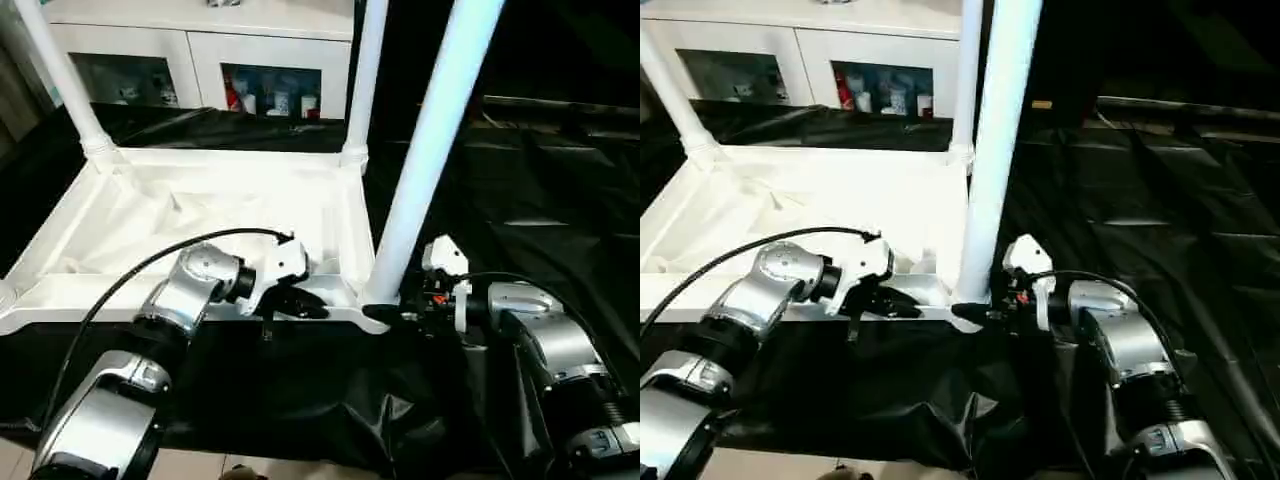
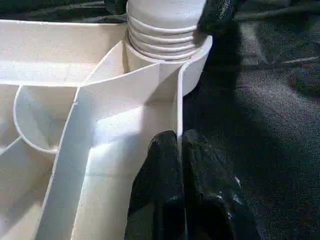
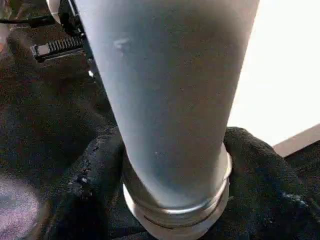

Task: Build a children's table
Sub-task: Rotate leg to tighten

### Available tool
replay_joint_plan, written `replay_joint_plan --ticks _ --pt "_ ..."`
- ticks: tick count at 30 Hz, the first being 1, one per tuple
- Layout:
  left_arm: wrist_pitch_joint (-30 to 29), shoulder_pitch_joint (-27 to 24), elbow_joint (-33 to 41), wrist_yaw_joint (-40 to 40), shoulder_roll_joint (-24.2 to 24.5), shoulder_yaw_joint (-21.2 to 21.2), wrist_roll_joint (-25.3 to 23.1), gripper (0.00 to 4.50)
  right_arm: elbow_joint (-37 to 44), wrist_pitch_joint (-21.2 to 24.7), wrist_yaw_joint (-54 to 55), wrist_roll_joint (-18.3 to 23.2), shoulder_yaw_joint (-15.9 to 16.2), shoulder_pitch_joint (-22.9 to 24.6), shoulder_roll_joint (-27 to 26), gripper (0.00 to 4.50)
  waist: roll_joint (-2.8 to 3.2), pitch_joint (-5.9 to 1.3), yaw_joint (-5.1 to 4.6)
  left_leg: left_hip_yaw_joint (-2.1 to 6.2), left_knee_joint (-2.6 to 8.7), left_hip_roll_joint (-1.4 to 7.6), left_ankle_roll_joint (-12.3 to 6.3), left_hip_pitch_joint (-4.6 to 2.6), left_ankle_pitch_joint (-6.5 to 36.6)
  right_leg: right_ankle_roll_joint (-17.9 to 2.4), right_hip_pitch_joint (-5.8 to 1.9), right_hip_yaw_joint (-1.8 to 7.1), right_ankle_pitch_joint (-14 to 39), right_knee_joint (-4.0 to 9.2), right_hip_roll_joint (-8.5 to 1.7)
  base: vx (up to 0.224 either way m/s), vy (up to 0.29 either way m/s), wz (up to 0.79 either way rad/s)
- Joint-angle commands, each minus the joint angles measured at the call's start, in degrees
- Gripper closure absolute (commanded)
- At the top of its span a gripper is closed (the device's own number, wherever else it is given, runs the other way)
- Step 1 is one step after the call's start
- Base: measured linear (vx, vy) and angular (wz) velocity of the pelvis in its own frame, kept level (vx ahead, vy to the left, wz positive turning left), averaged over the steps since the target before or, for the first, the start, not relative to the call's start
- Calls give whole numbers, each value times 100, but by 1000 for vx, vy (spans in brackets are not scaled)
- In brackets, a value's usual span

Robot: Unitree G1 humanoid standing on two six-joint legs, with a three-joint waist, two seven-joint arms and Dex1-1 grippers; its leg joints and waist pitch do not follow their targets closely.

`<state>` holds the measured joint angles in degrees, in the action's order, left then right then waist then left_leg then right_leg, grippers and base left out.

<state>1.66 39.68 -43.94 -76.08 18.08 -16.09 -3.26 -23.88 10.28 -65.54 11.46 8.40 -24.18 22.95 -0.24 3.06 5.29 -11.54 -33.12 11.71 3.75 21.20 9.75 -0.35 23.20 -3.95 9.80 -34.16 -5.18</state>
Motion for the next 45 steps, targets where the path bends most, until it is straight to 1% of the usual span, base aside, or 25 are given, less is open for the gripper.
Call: replay_joint_plan --ticks 1,5,6,8,9,10,12,13,14,15,16,17,20,21,23,25,28,29,32,33,37,38,41,42,45 --pt "48 -14 169 -39 -93 60 240 450 169 34 -107 17 100 88 -3 170 -68 -381 2 73 354 182 -297 -80 1215 -1213 -265 231 1450 391 -318 0 0 0" --pt "116 24 72 270 -150 73 120 450 210 45 55 -30 113 225 -30 178 -69 -378 10 70 352 182 -293 -84 1246 -1200 -261 238 1461 403 -321 0 0 0" --pt "126 128 -112 745 -282 109 -12 450 84 50 516 -111 8 291 -181 181 -79 -375 12 70 355 182 -285 -90 1265 -1187 -254 236 1520 409 -320 0 0 0" --pt "128 164 -170 910 -327 119 -59 450 37 56 675 -133 -33 306 -237 181 -79 -362 2 80 364 165 -213 -105 1422 -1103 -240 231 1860 451 -333 0 0 0" --pt "44 242 -286 1209 -424 142 -124 450 -37 92 1008 -165 -119 325 -365 181 -88 -357 -14 84 371 157 -172 -108 1465 -1027 -233 233 2038 477 -331 0 0 0" --pt "-85 424 -545 1864 -696 210 -210 450 -224 202 1869 -258 -320 329 -704 181 -81 -356 -20 92 373 160 -142 -111 1495 -1007 -226 235 2095 476 -340 0 0 0" --pt "-142 508 -652 2105 -848 238 -218 450 -312 280 2321 -323 -402 308 -885 181 -102 -343 -67 109 386 136 -43 -115 1629 -875 -217 218 2491 521 -339 0 0 0" --pt "-158 553 -707 2224 -936 246 -223 450 -347 329 2571 -364 -436 294 -988 181 -101 -346 -59 123 390 136 -40 -108 1610 -842 -227 216 2547 525 -355 0 0 0" --pt "-166 614 -783 2365 -1041 236 -253 450 -371 366 2872 -406 -466 262 -1132 181 -65 -341 -68 126 396 134 -49 -110 1622 -786 -223 219 2591 543 -348 0 0 0" --pt "-246 742 -915 2632 -1264 229 -288 450 -411 467 3350 -438 -507 163 -1428 181 -84 -341 -97 113 391 123 -59 -109 1633 -751 -203 226 2569 553 -324 0 0 0" --pt "-302 838 -1012 2806 -1401 241 -294 450 -467 518 3610 -476 -503 67 -1609 181 -80 -342 -94 114 391 119 -44 -128 1649 -740 -190 224 2608 563 -327 0 0 0" --pt "-303 841 -1015 2811 -1405 241 -294 450 -469 520 3618 -477 -502 64 -1614 181 -37 -342 -120 124 397 111 -22 -115 1688 -745 -205 216 2623 573 -329 0 0 0" --pt "-275 981 -1198 3023 -1563 228 -329 450 -587 497 3872 -552 -438 -78 -1853 181 -55 -346 -144 125 392 102 -63 -114 1743 -737 -207 213 2570 586 -325 0 0 0" --pt "-244 1011 -1250 3046 -1595 233 -349 450 -573 402 3730 -601 -327 -68 -1895 181 -26 -348 -143 128 392 103 -103 -109 1738 -741 -215 212 2536 586 -329 0 0 0" --pt "-226 1026 -1278 3053 -1603 236 -355 450 -555 345 3667 -606 -296 -55 -1912 181 -53 -350 -154 123 389 104 -146 -100 1731 -765 -219 215 2468 578 -323 0 0 0" --pt "-156 988 -1243 2919 -1528 217 -355 450 -459 285 3449 -521 -298 -8 -1865 125 -48 -349 -155 123 394 113 -169 -92 1702 -788 -224 215 2415 574 -326 0 0 0" --pt "-25 899 -1166 2632 -1405 197 -334 450 -323 268 3203 -466 -291 37 -1705 101 -41 -356 -154 122 393 121 -189 -95 1694 -824 -226 220 2337 565 -327 0 0 0" --pt "9 868 -1144 2495 -1365 189 -311 450 -277 223 3064 -460 -263 49 -1607 101 -66 -358 -153 123 396 120 -210 -81 1660 -843 -245 216 2266 555 -324 0 0 0" --pt "164 700 -946 1902 -1158 105 -232 450 -124 215 2378 -337 -197 88 -1203 101 -69 -358 -143 116 389 124 -271 -63 1579 -921 -266 223 2058 529 -328 0 0 0" --pt "203 630 -858 1701 -1045 55 -239 450 -53 221 2048 -285 -168 113 -1016 101 -69 -367 -125 117 380 141 -345 -60 1510 -982 -292 228 1875 503 -338 0 0 0" --pt "312 373 -456 813 -653 66 15 450 85 170 928 -112 -157 139 -354 101 -75 -377 -117 93 352 149 -453 -55 1315 -1140 -293 230 1597 457 -336 0 0 0" --pt "312 373 -456 813 -653 66 15 450 85 170 928 -112 -157 139 -354 101 -83 -388 -106 92 347 160 -466 -37 1207 -1204 -313 225 1450 420 -333 0 0 0" --pt "197 236 -162 318 -462 54 151 450 79 176 579 -56 -165 84 -166 101 -86 -394 -94 75 338 174 -498 -40 1070 -1326 -298 222 1172 379 -315 0 0 0" --pt "181 195 -69 193 -384 54 178 450 60 152 442 -56 -138 54 -91 101 -71 -398 -63 70 336 189 -509 -58 1068 -1382 -288 223 1119 370 -323 0 0 0" --pt "161 150 35 11 -237 58 201 450 -23 89 240 -105 -53 -24 21 101 -76 -392 -8 54 333 191 -489 -75 1066 -1384 -270 229 1135 364 -318 0 0 0"
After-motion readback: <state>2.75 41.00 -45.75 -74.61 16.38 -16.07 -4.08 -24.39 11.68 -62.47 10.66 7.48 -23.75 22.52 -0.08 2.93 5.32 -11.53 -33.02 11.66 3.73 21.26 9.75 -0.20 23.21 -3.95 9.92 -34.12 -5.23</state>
